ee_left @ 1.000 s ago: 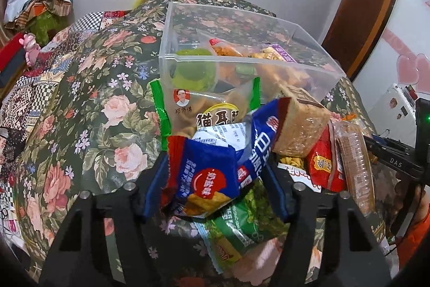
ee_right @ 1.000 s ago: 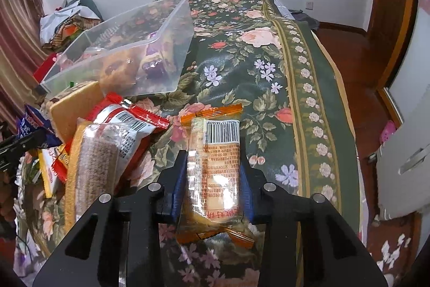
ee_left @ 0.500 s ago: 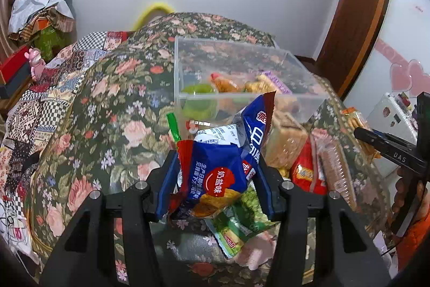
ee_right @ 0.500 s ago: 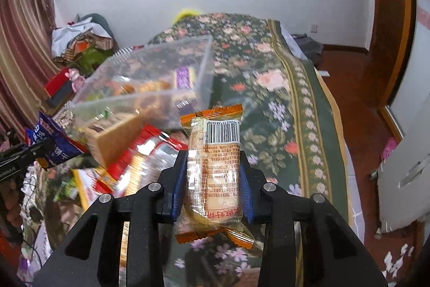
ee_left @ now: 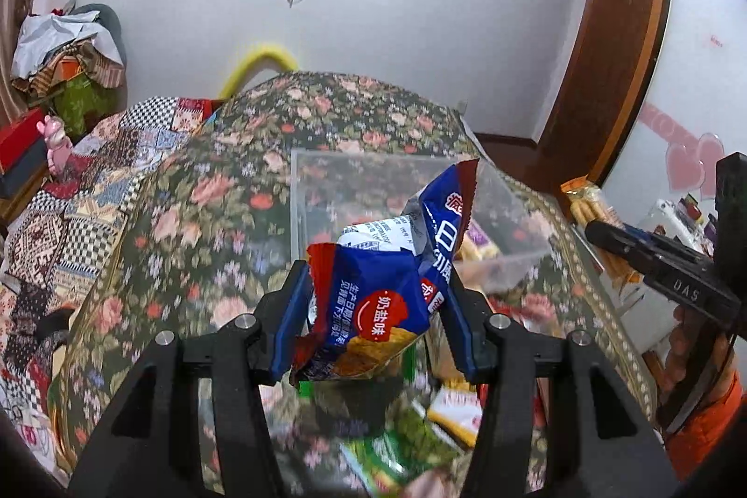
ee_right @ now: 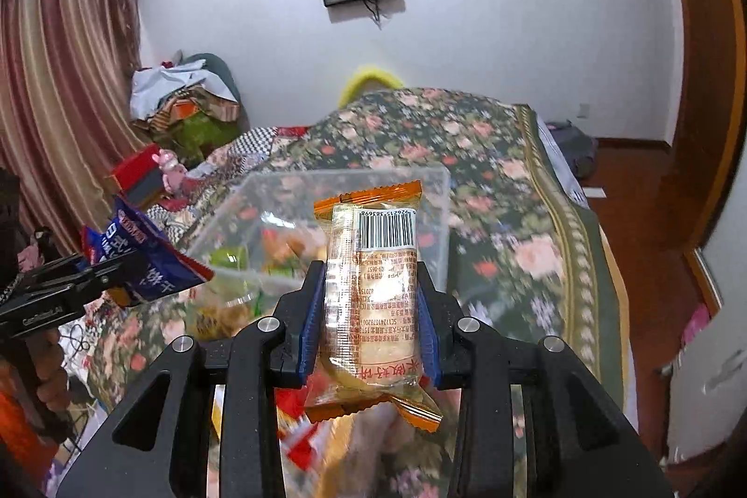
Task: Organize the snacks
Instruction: 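Lift both snacks over the clear box and release them inside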
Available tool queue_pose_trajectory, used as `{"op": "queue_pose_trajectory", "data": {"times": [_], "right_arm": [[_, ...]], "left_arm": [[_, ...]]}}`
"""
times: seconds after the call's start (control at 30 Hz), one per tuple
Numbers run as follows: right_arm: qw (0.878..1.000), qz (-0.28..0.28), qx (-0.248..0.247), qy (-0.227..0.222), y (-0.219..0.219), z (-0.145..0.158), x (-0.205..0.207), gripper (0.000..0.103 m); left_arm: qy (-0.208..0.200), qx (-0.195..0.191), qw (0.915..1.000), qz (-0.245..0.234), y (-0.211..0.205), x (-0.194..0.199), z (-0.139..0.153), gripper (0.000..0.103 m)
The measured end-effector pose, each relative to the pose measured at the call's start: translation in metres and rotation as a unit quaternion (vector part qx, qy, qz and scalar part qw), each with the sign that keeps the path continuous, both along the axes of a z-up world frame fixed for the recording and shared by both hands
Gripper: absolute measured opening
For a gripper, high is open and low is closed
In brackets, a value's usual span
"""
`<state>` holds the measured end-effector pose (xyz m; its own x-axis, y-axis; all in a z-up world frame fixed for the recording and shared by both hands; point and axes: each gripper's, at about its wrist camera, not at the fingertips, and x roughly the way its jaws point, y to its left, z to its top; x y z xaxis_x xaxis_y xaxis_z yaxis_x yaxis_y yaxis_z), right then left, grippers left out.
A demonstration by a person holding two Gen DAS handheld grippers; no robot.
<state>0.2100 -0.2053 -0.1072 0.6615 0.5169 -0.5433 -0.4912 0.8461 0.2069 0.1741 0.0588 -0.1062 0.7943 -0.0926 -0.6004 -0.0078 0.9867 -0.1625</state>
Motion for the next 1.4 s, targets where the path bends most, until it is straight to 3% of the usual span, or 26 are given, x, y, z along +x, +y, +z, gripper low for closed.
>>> {"op": "queue_pose_trajectory", "data": {"times": [0.53, 0.83, 1.23, 1.4], "right_arm": [[1.0, 0.018, -0.006, 0.009, 0.036, -0.002, 0.052, 0.032], [0.998, 0.026, -0.038, 0.041, 0.053, -0.025, 0.076, 0.032], [0.995, 0.023, -0.062, 0.077, 0.064, -0.046, 0.089, 0.033], [0.995, 0.018, -0.072, 0.067, 0.06, -0.039, 0.08, 0.053]], "left_arm": [[0.028, -0.003, 0.9995, -0.017, -0.012, 0.092, -0.007, 0.053], [0.052, 0.03, 0.9981, -0.015, -0.033, 0.13, -0.02, 0.053], [0.061, 0.05, 0.9967, -0.019, -0.042, 0.139, -0.025, 0.053], [0.057, 0.036, 0.9975, -0.022, -0.037, 0.124, -0.016, 0.054]]}}
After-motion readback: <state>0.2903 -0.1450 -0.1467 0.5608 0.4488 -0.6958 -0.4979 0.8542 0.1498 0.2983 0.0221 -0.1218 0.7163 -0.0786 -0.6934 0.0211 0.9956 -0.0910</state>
